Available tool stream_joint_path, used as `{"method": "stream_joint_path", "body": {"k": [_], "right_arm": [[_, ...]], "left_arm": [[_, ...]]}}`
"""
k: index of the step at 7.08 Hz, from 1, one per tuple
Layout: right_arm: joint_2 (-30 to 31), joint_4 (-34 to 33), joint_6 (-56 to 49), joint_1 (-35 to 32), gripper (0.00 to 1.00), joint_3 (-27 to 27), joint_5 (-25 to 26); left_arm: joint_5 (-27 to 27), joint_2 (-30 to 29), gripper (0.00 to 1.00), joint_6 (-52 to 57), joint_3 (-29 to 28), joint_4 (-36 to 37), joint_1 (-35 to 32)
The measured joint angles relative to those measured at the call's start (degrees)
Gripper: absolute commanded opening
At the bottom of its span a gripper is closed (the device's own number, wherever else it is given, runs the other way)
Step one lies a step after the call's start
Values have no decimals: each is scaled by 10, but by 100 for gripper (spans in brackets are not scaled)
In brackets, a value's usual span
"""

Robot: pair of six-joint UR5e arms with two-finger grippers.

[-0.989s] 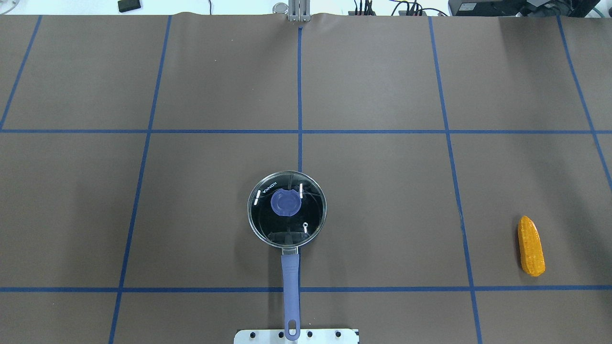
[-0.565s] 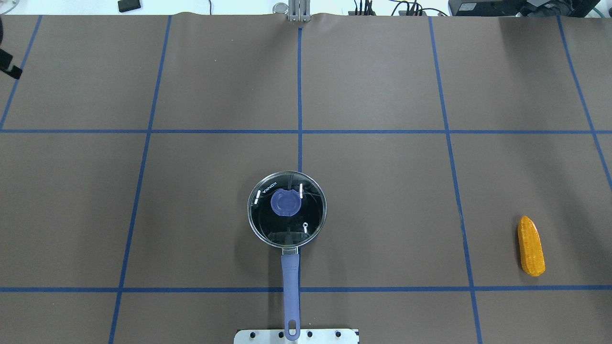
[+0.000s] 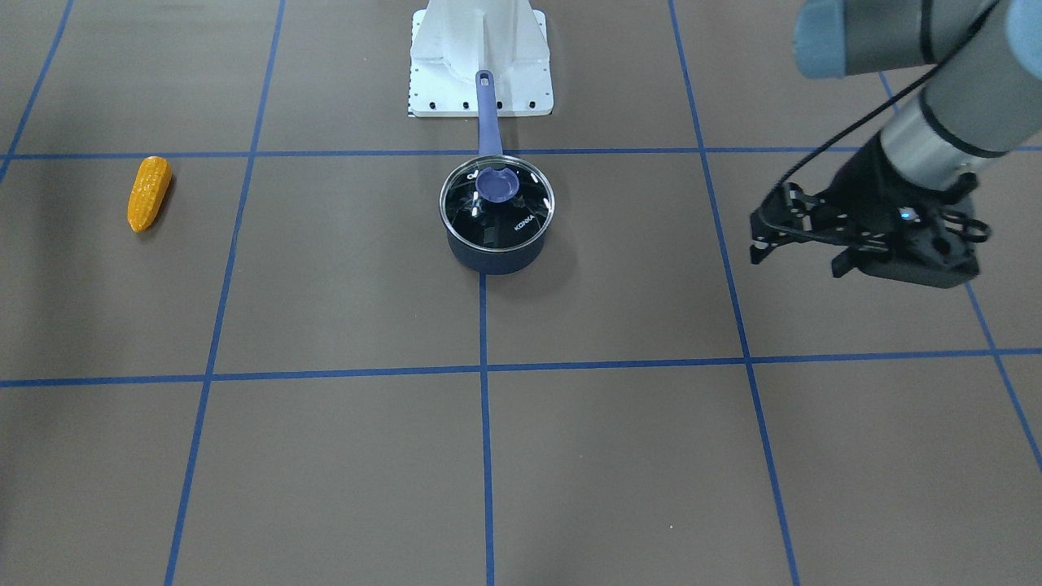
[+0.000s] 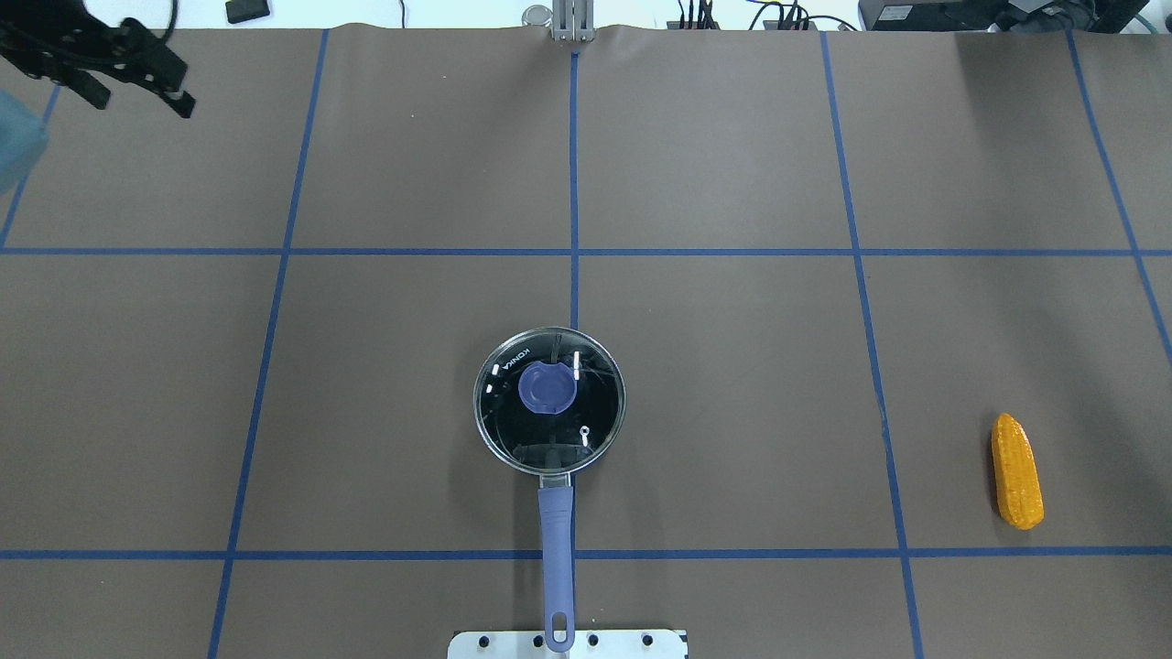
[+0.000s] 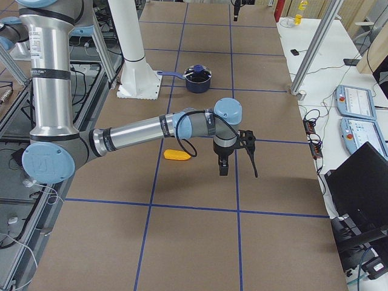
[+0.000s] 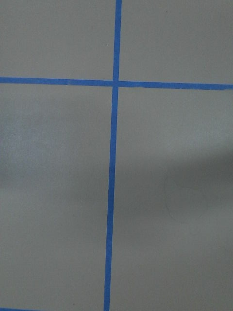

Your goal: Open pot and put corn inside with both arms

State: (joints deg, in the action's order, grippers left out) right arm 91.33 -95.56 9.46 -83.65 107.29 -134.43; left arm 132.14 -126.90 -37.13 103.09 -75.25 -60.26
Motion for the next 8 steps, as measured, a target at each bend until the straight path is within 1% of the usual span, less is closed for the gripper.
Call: {"method": "stream_joint_path", "body": {"k": [2, 4, 6, 8], "right_arm": [[38, 0, 25, 4, 100, 38, 1], [70, 16, 48, 20, 100, 59, 1], [111, 83, 87, 58, 100, 63, -1], [136, 141, 146, 113, 100, 66, -1]], "left_arm": [[-56, -63, 100, -116, 0, 2, 95], [-117, -97, 100, -177, -2, 3, 173], [-151, -122, 100, -202, -8, 4, 231], [-160, -135, 99, -207, -25, 4, 263]]}}
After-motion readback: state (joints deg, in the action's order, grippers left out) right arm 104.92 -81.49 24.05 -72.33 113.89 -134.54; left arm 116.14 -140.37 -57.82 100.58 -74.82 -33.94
